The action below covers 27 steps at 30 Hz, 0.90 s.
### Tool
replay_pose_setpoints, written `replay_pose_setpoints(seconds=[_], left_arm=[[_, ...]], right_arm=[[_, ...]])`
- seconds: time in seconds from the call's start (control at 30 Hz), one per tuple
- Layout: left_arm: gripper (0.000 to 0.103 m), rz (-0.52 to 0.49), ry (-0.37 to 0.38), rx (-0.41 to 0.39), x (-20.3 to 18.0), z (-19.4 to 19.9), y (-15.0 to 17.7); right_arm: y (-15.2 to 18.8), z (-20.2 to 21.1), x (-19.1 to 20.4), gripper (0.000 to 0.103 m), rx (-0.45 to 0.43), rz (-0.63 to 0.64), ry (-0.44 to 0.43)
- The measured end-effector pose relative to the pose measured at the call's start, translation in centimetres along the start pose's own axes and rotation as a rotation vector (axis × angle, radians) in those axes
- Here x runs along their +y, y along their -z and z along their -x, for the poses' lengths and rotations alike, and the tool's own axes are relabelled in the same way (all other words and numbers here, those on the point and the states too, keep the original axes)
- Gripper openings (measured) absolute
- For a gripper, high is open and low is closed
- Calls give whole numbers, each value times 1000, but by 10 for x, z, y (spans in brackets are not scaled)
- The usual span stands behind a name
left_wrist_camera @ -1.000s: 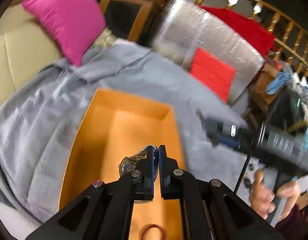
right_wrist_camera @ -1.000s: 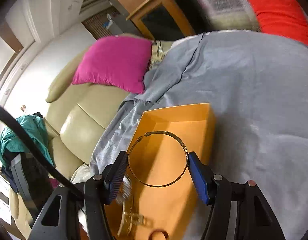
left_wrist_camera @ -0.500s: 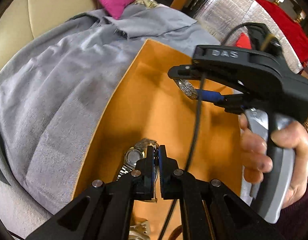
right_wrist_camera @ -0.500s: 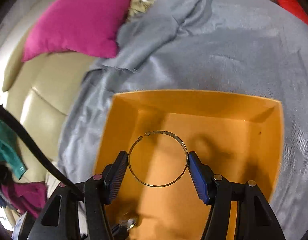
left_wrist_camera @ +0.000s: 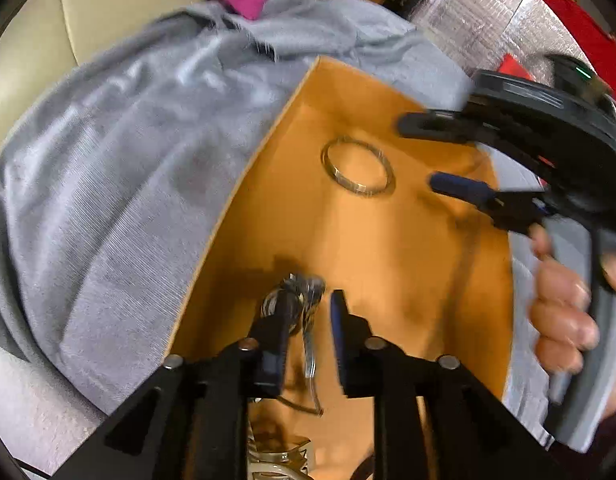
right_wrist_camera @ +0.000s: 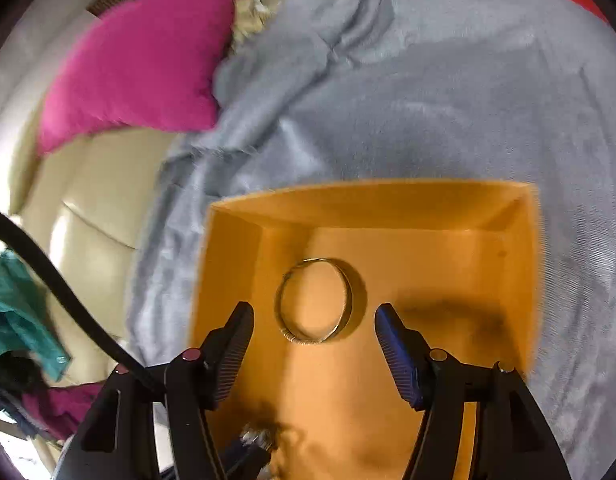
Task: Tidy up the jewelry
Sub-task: 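Carry the watch and bangle into the orange tray and open both tools, then grasp the dark brown ring with the left tool while the right tool approaches the gold brooch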
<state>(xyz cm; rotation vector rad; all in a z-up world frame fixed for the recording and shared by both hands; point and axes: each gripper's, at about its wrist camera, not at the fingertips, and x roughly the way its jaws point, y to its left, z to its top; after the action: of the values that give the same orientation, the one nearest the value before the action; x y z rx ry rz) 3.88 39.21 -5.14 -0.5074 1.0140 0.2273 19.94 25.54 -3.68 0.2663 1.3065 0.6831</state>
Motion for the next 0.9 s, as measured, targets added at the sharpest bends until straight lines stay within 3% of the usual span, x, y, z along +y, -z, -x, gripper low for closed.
replay_pose_setpoints(seconds=[0.1,0.2,0.37,0.47,0.67,0.9], left_arm=[[46,-45,-26,-101,-17,19,1],[48,-111,-35,-203,-46,35,8],[50,-229,22,-320,-107,53,23],[61,-340,78,-376,-160,57,41],[62,-532,140,-348,-245,40,82],[62,-668,218,-210,-324,5,125]], right_arm=[[14,58,-4,67,-107,46,-59],[38,126,-22,66,-227,71,-114],[95,226,-94,59,-355,36,-51],[131,275,-150,58,-394,-42,4],[196,332,-263,58,-436,-258,28],[244,338,-351,58,-522,-480,-48]])
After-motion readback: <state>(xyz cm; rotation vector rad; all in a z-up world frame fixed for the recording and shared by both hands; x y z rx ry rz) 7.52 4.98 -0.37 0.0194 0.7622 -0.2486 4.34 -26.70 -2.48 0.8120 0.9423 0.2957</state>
